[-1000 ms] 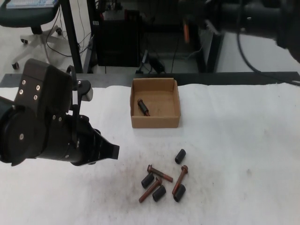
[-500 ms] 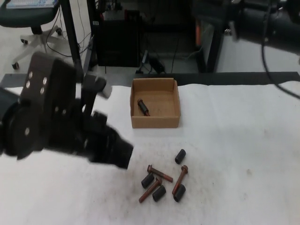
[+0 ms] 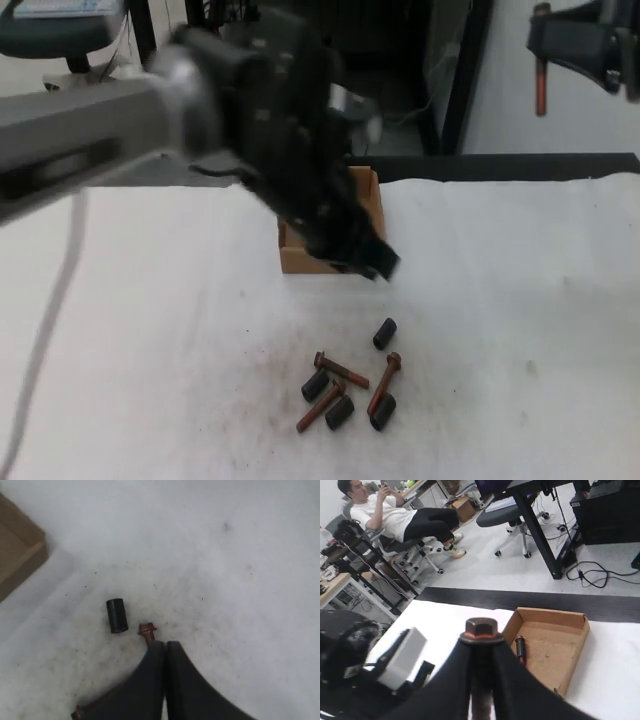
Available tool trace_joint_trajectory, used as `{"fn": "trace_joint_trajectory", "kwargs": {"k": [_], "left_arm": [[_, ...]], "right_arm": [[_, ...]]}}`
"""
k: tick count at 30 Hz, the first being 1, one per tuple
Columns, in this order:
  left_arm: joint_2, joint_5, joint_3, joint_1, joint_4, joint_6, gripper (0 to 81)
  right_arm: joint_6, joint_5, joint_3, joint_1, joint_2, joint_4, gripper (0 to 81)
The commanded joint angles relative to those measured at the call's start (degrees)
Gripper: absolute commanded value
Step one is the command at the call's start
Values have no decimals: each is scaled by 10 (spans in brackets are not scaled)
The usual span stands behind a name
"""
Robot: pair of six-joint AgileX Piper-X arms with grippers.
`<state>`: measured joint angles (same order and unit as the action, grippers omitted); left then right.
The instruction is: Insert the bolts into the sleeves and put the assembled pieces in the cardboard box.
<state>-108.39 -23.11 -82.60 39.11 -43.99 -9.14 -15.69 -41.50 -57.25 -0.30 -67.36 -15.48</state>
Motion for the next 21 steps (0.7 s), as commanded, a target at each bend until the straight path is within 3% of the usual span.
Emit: {"fn": "trace_joint_trajectory", "kwargs": {"k": [1, 6, 9, 17, 21], "left_arm": [[-14, 38, -65, 9, -57, -8, 3], [-80, 78, -126, 24, -112, -8, 6], [-91, 80, -132, 24, -113, -8, 54], [-103, 137, -132, 24, -81, 9, 385], [-113, 141, -134, 24, -50, 29, 399]], "right_arm": [[29, -4, -3, -4, 21, -37, 9], [38, -4, -3, -4, 28, -63, 9], [39, -4, -3, -4, 28, -63, 9], [39, -4, -3, -4, 28, -63, 9], [38, -4, -3, -4, 28, -64, 9]]}}
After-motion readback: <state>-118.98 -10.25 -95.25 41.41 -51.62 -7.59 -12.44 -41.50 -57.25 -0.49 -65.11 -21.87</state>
